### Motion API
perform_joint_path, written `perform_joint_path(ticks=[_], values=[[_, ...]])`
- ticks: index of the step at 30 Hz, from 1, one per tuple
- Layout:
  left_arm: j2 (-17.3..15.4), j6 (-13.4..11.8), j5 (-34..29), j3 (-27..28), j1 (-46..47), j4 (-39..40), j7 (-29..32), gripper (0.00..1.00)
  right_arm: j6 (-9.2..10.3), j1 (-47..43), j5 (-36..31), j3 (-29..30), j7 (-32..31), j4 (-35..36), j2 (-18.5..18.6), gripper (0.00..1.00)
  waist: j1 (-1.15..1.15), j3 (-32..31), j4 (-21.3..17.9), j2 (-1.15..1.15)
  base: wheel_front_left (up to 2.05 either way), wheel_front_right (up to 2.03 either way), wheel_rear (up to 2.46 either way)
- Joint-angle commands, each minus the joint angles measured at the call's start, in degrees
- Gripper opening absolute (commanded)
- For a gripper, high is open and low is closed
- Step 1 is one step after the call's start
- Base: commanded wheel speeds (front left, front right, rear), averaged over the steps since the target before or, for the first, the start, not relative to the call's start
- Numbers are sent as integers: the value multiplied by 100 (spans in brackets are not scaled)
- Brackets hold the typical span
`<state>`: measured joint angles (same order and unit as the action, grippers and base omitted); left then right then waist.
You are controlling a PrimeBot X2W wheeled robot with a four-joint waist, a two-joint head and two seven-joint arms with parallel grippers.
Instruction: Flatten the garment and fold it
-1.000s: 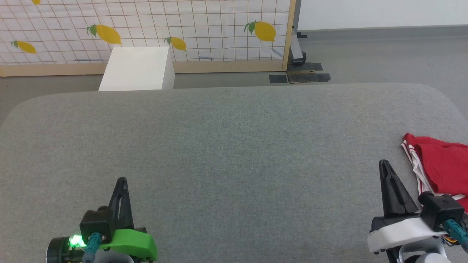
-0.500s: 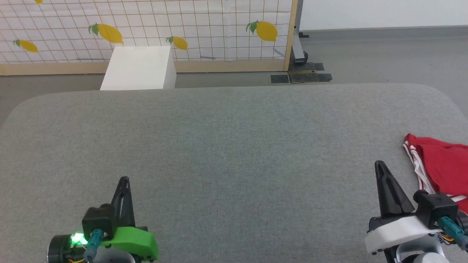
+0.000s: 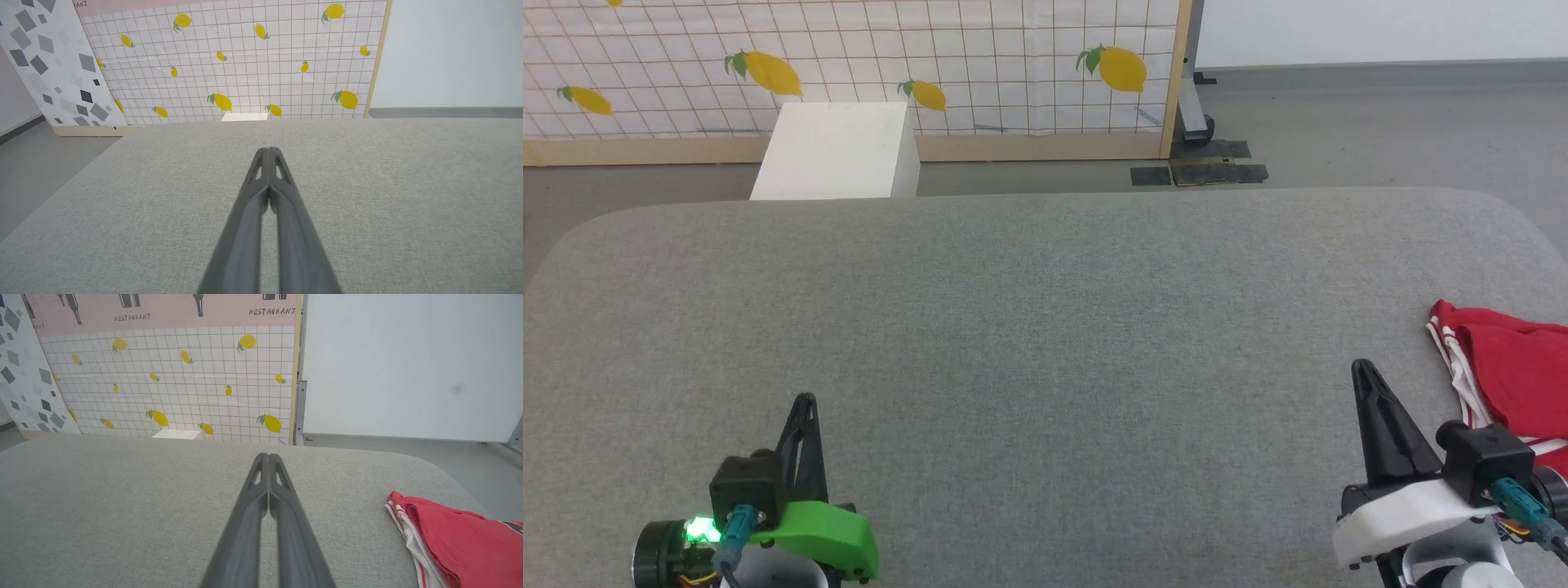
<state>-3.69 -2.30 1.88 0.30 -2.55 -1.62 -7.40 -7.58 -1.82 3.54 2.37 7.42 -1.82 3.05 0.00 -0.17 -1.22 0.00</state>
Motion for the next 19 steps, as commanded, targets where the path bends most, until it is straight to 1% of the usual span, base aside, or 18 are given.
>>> perform_joint_path(ticks=[1,19], values=[[26,38,-54,-2,102,21,30,0,5,86,-47,-20,-45,41,-9,0,0,0,3,0,0,0,0],[43,99,-97,-11,150,66,255,0,6,116,-145,-88,-265,85,-12,0,0,6,41,0,0,0,0]])
